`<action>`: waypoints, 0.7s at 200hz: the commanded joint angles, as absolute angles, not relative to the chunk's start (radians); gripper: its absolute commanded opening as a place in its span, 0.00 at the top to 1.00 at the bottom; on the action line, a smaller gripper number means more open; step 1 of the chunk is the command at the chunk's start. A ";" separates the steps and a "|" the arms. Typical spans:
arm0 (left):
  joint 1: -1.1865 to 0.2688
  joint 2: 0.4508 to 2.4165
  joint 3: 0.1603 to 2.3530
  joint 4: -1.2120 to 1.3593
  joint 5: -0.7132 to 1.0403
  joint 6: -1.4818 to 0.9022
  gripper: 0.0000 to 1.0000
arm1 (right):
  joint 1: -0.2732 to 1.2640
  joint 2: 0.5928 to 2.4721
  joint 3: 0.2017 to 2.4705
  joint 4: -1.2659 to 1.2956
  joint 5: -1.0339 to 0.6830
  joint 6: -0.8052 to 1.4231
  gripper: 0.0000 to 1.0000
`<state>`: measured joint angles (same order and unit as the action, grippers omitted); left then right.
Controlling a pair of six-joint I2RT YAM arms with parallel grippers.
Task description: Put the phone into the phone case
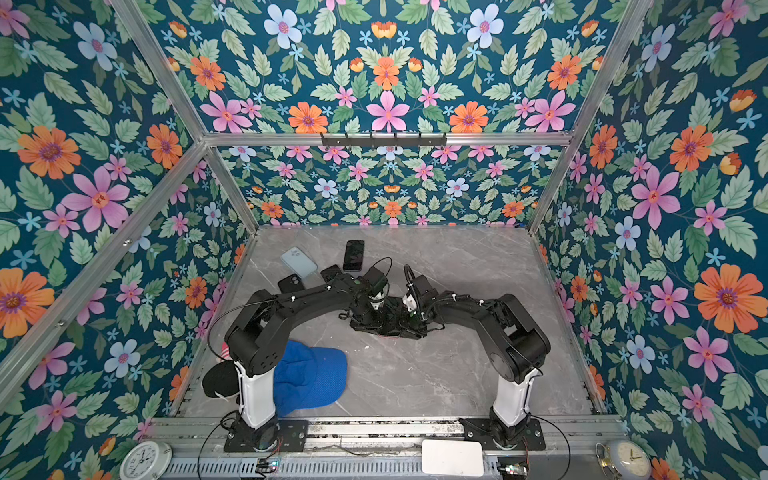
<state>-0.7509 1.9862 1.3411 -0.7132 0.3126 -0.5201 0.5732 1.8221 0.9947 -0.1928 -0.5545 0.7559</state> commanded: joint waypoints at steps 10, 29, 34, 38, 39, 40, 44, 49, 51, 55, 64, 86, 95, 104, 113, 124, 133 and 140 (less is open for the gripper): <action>-0.759 2.044 1.333 -0.628 0.275 -0.506 0.91 | 0.586 1.839 0.994 -0.191 -0.537 0.765 0.51; -0.757 2.047 1.342 -0.624 0.270 -0.509 0.91 | 0.587 1.843 0.996 -0.191 -0.535 0.767 0.51; -0.756 2.049 1.347 -0.623 0.272 -0.509 0.91 | 0.589 1.845 0.996 -0.190 -0.535 0.767 0.51; -0.758 2.049 1.350 -0.623 0.272 -0.511 0.91 | 0.589 1.845 0.998 -0.191 -0.535 0.767 0.51; -0.757 2.049 1.351 -0.623 0.273 -0.511 0.91 | 0.589 1.845 0.998 -0.191 -0.535 0.766 0.51; -0.757 2.049 1.352 -0.622 0.273 -0.511 0.91 | 0.589 1.845 0.999 -0.192 -0.535 0.766 0.51; -0.756 2.049 1.354 -0.621 0.277 -0.511 0.91 | 0.590 1.847 1.001 -0.193 -0.535 0.765 0.51; -0.756 2.049 1.357 -0.621 0.277 -0.511 0.91 | 0.590 1.847 1.002 -0.193 -0.535 0.765 0.51; -0.757 2.049 1.359 -0.622 0.277 -0.513 0.91 | 0.590 1.847 1.001 -0.194 -0.535 0.765 0.51; -0.757 2.048 1.360 -0.623 0.277 -0.514 0.91 | 0.590 1.845 1.001 -0.196 -0.535 0.764 0.51; -0.758 2.039 1.358 -0.627 0.276 -0.514 0.91 | 0.591 1.843 1.002 -0.200 -0.532 0.763 0.51; -0.758 2.008 1.352 -0.641 0.258 -0.518 0.90 | 0.590 1.837 1.004 -0.216 -0.515 0.753 0.51; -0.758 1.996 1.351 -0.644 0.256 -0.521 0.88 | 0.591 1.839 1.008 -0.228 -0.505 0.748 0.51; -0.759 1.987 1.353 -0.646 0.254 -0.525 0.86 | 0.590 1.841 1.015 -0.245 -0.494 0.740 0.51; -0.756 1.979 1.353 -0.647 0.252 -0.528 0.84 | 0.591 1.840 1.019 -0.260 -0.483 0.734 0.51; -0.758 1.972 1.351 -0.649 0.246 -0.531 0.82 | 0.591 1.840 1.027 -0.278 -0.470 0.725 0.52; -0.759 1.965 1.349 -0.649 0.244 -0.533 0.80 | 0.590 1.837 1.030 -0.296 -0.456 0.719 0.52; -0.759 1.960 1.345 -0.649 0.241 -0.536 0.80 | 0.591 1.834 1.035 -0.312 -0.441 0.711 0.52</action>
